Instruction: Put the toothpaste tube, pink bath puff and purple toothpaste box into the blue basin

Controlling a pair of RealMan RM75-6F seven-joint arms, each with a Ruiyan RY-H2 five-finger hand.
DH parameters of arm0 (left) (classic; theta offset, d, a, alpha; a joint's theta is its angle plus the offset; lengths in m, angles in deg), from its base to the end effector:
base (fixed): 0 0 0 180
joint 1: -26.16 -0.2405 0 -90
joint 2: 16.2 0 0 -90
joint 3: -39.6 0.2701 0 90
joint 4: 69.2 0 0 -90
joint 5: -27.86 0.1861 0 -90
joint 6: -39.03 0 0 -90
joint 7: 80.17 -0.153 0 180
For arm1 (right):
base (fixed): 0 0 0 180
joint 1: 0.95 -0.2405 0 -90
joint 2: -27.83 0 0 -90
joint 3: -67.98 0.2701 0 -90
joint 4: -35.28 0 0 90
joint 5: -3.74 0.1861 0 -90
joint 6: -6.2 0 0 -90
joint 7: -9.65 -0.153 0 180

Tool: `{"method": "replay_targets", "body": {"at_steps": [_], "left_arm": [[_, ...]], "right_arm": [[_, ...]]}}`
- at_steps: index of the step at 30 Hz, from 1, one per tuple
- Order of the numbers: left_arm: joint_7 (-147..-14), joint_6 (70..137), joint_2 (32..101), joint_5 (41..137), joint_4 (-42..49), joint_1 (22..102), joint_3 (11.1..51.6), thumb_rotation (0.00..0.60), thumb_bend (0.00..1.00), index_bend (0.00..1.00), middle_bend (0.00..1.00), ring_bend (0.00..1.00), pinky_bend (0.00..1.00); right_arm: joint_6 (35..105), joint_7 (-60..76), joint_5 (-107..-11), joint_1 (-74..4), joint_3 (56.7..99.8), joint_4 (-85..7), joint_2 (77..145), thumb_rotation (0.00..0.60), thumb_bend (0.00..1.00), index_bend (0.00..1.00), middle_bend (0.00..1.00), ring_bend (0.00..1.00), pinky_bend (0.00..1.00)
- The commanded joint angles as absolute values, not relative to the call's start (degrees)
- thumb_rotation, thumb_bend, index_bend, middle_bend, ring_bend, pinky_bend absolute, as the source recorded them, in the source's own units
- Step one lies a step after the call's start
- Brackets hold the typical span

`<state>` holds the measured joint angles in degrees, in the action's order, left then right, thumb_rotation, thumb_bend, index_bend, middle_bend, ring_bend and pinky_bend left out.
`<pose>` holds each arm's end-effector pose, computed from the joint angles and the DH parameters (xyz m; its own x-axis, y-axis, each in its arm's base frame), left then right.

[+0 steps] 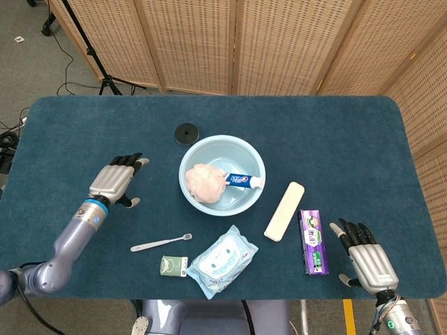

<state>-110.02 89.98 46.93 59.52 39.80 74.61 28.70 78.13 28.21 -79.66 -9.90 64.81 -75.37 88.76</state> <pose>-0.1585 0.3567 0.1119 0.4058 0.4313 0.8058 0.9126 -0.1432 -0.3829 -0.2665 -0.1754 0.1365 0.4561 -0.3132 0.8330 -0.8894 -0.1261 0.4395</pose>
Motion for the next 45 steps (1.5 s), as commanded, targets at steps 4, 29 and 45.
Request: {"method": "replay_targets", "body": {"at_steps": [4,29,45], "left_arm": [[-101.0,91.9,40.0,76.1,44.4,64.6,34.3,0.6,0.26,0.0,0.0,0.0,0.05],[-93.9,104.1,43.3,94.6,41.7,47.7,45.0,0.6,0.28,0.0,0.0,0.0,0.05],[-89.2,107.0,48.2,99.1,35.6,43.2,44.7,0.6,0.28,0.0,0.0,0.0,0.05]], "right_arm": [[77.4,30.2,-78.5,-10.1,64.7,-75.1,89.8,0.6,0.16,0.02,0.0,0.0,0.0],[77.5,35.5,-75.7,-10.2,65.0,-74.4,93.4,0.6,0.16,0.02,0.0,0.0,0.0],[81.2,39.6,-72.0,-10.3,68.6,-71.5,102.2,0.6,0.13,0.02,0.0,0.0,0.0]]}}
